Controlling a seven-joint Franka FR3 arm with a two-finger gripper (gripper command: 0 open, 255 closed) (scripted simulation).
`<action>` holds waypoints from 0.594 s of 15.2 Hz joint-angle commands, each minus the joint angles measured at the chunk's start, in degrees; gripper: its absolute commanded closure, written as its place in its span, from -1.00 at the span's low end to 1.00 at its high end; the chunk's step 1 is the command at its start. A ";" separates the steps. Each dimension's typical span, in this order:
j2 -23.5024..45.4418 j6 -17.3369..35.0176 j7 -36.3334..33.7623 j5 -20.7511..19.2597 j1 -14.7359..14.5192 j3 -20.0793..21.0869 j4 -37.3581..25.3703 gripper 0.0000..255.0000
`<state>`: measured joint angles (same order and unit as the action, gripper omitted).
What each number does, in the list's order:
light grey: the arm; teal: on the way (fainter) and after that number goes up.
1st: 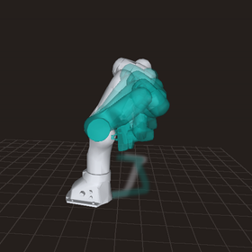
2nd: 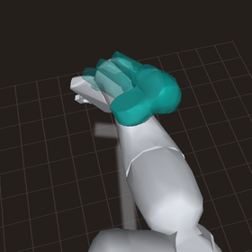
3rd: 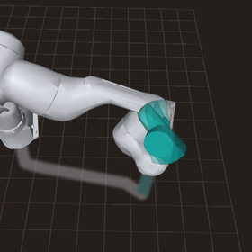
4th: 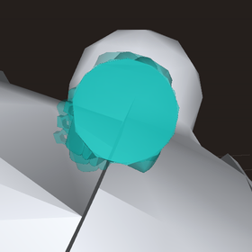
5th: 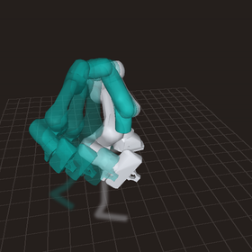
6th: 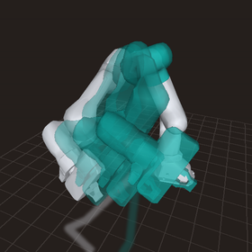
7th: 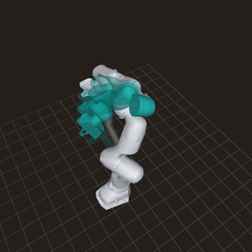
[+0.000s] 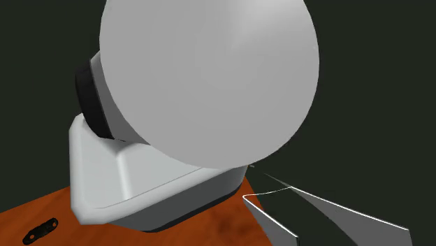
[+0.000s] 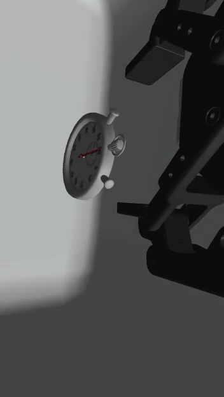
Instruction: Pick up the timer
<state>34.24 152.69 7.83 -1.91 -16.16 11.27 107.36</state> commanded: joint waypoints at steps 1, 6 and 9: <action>1.29 1.06 -0.09 -0.23 -0.26 -0.21 -0.27 -1.00; 2.73 2.36 -0.05 -0.42 -0.38 -0.44 -0.41 1.00; 2.67 2.38 -0.02 -0.41 -0.34 -0.43 -0.32 1.00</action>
<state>36.85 155.08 7.81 -2.31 -16.52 10.87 106.98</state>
